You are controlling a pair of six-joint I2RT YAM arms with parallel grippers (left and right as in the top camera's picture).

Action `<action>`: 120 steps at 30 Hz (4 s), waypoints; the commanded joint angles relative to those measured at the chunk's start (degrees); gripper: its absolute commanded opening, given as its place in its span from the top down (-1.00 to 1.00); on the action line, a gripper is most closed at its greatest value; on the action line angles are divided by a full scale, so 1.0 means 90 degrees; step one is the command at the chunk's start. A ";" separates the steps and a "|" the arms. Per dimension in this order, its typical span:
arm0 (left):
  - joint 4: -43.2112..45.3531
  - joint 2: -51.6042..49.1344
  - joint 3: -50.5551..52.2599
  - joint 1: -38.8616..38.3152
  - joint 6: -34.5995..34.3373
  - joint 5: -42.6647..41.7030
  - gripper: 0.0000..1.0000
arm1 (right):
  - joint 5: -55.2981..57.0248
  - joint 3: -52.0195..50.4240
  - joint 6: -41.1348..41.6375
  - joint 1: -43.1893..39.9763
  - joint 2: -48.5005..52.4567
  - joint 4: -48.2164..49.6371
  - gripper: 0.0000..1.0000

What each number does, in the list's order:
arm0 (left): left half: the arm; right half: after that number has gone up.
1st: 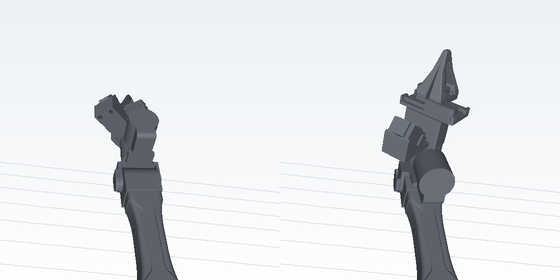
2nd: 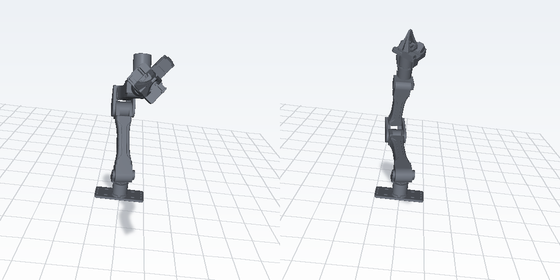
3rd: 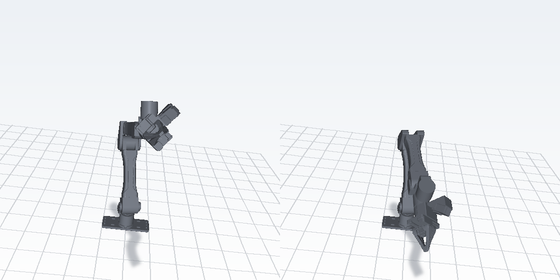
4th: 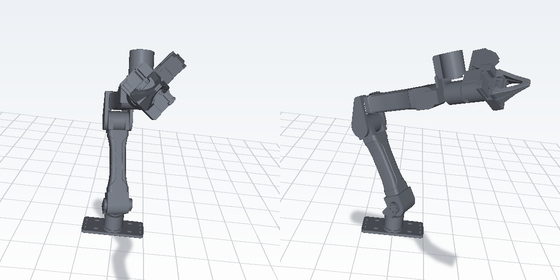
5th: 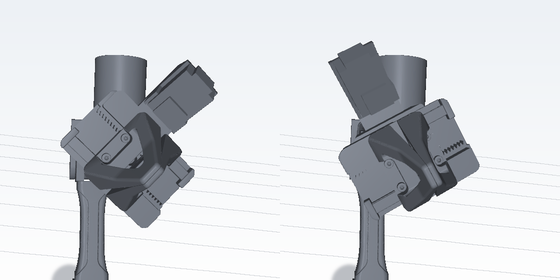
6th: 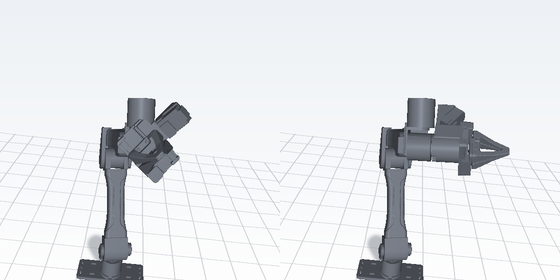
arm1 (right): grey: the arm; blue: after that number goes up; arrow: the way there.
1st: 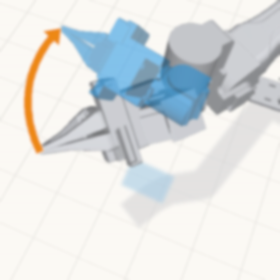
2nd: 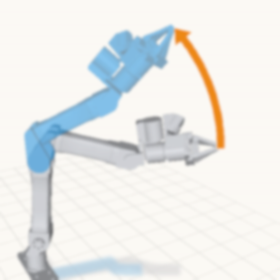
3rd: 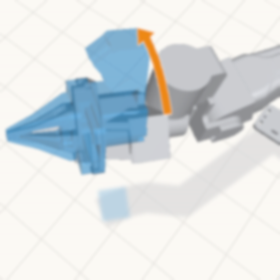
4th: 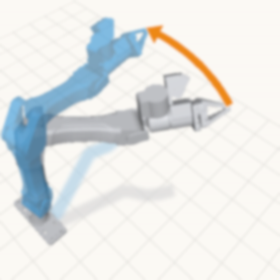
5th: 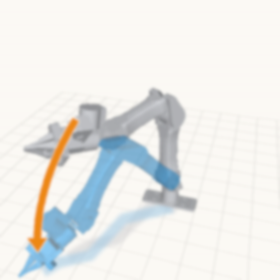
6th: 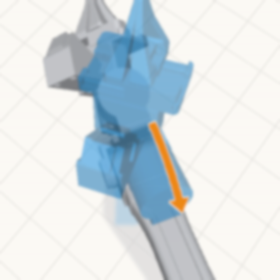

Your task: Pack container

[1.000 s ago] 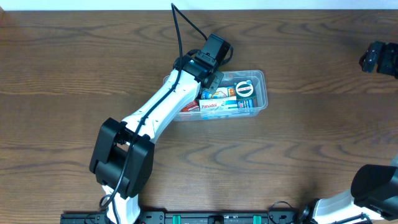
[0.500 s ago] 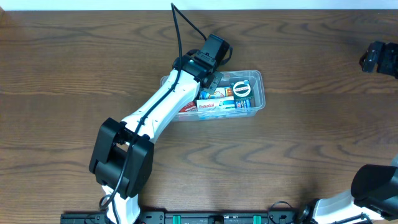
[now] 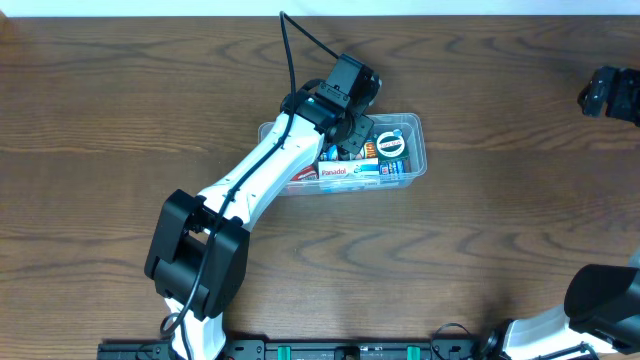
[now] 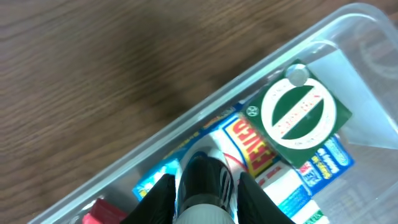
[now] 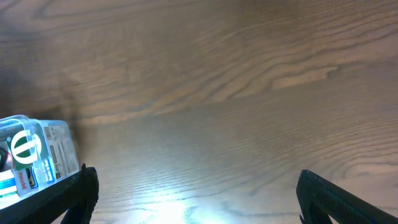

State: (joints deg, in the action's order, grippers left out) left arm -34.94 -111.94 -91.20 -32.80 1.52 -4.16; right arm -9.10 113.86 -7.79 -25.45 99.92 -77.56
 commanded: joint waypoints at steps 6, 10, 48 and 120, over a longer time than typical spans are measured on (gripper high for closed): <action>-0.0163 0.0646 0.0058 0.0012 -0.0005 0.1440 0.88 | -0.0015 0.0087 0.0000 -0.0029 -0.0041 -0.0007 -0.99; -0.0301 0.0634 0.0063 0.0024 -0.0010 0.1571 0.88 | -0.0017 0.0087 0.0000 -0.0027 -0.0041 -0.0007 -0.98; 0.0131 -0.0206 0.0109 0.0255 -0.0690 0.0848 0.88 | -0.0015 0.0087 0.0000 -0.0027 -0.0041 -0.0007 -0.98; -0.0568 0.1902 0.0061 0.3179 -0.2324 0.2064 -0.96 | -0.0017 0.0087 0.0000 -0.0027 -0.0041 -0.0007 -0.99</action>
State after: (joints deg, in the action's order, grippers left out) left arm -40.01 -94.83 -90.35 -4.32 -19.31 13.74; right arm -9.10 113.86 -7.81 -25.43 99.92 -77.56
